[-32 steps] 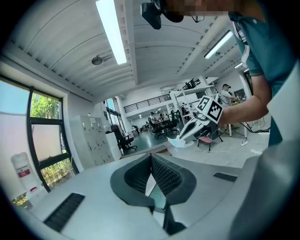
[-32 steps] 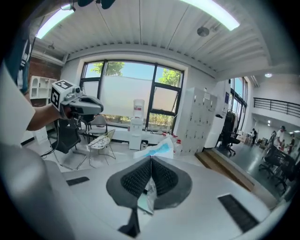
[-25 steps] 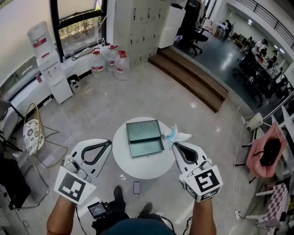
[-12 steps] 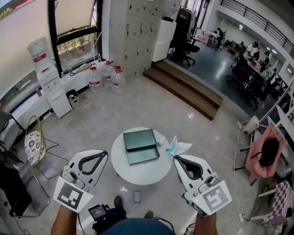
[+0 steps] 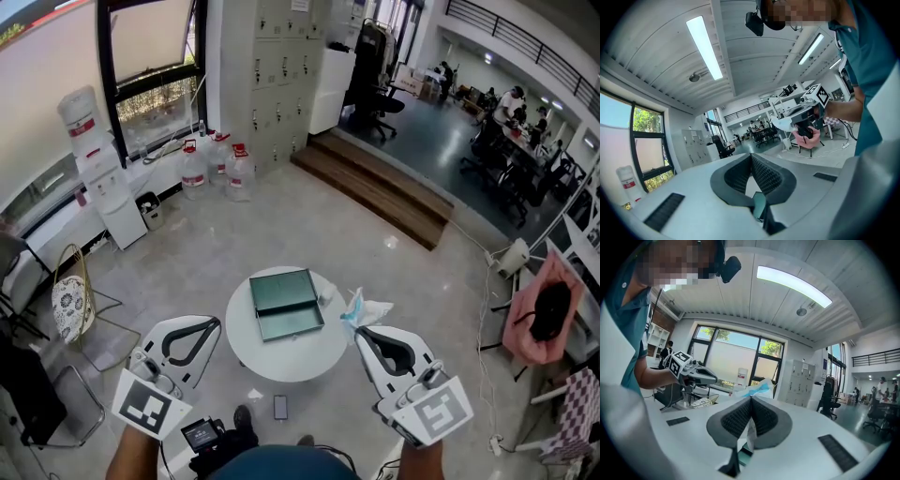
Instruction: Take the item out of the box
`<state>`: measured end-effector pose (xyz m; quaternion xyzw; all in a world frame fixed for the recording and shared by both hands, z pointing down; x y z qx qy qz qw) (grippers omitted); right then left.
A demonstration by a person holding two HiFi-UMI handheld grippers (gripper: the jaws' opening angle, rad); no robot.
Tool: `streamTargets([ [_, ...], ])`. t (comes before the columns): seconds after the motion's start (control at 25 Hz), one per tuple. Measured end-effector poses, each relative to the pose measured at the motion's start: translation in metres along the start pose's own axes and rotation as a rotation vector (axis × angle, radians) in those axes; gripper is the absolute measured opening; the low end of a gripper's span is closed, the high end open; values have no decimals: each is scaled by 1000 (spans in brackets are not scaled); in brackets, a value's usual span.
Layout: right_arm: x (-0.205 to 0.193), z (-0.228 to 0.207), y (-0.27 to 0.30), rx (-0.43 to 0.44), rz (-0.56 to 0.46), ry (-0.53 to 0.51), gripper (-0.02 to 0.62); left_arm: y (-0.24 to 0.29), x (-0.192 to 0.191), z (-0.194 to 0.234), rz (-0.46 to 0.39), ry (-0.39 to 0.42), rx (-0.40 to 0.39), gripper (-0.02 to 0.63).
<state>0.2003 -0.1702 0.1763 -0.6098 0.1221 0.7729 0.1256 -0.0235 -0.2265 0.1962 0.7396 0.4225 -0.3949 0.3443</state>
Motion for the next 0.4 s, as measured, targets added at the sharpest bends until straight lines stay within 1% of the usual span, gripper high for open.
streamTargets([
  [0.24,-8,-14,0,5,3,4,37,15,1,-2,-1,-8,1,20],
  [0.4,-19,-17,-2,40,41,6,37,25,-2,-6,5,4,-2,18],
])
Point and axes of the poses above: the fingertips, and each gripper's own axes: y forward along the fingers, z to its left, x out of its top, the point moved 4 cm from there along -y, backward along the fingers, and after that the axes turned 10 degrees about -x, right-handed, at the moved point
